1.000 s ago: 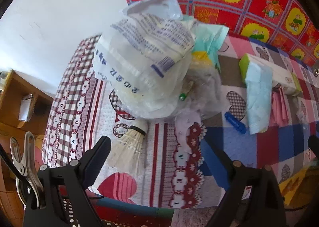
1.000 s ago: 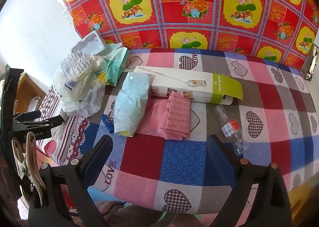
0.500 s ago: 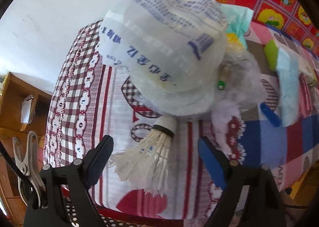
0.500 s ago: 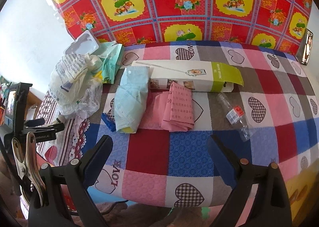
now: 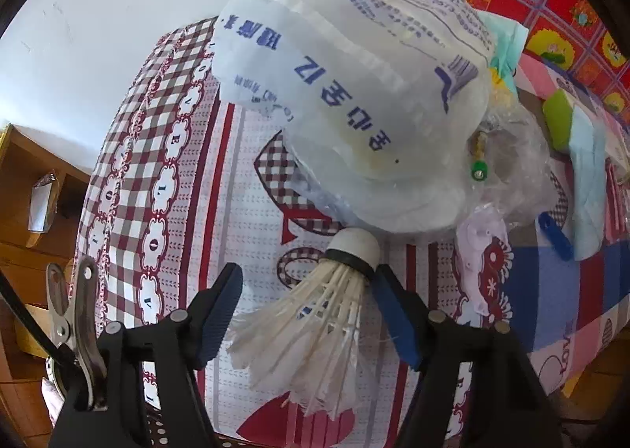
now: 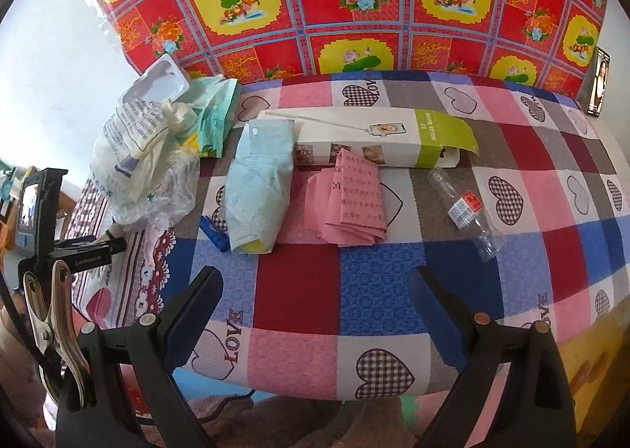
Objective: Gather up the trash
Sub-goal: 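Move the left gripper to the white shuttlecock and close on it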
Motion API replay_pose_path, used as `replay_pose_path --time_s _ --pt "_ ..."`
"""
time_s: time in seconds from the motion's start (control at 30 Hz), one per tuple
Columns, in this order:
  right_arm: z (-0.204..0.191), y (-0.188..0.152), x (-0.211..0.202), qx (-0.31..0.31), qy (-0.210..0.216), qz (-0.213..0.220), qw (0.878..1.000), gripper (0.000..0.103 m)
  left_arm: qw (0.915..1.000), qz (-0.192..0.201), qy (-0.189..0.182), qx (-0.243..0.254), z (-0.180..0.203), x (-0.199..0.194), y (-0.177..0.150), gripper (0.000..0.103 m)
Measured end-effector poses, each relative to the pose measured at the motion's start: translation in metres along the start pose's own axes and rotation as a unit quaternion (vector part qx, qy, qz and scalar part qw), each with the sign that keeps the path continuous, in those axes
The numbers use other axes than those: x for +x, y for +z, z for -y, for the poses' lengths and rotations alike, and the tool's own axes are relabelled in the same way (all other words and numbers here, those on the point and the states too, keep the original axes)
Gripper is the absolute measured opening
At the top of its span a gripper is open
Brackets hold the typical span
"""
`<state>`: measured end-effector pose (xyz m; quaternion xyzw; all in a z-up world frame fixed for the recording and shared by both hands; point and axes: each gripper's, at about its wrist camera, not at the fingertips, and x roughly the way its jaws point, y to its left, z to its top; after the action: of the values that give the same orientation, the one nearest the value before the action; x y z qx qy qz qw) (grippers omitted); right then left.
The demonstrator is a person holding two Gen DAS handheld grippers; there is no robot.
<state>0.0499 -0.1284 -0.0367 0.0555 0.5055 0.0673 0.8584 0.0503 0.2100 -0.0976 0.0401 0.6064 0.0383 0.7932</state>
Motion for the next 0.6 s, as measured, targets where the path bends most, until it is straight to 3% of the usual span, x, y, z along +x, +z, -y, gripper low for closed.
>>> replay_pose_path --time_s 0.2,0.3,0.6 --pt "-0.010 0.000 0.003 -0.010 0.003 -0.004 1.000 0.097 0.9995 -0.008 -0.018 -0.024 -0.011 0.006 0.001 0.072" --pt "-0.015 0.001 0.007 -0.017 0.005 -0.009 1.000 0.097 0.9989 -0.008 -0.034 -0.033 -0.016 0.008 0.002 0.062" --pt "-0.026 0.014 0.019 -0.043 0.014 -0.010 0.999 0.097 0.9982 -0.004 -0.026 -0.055 -0.007 0.002 -0.006 0.061"
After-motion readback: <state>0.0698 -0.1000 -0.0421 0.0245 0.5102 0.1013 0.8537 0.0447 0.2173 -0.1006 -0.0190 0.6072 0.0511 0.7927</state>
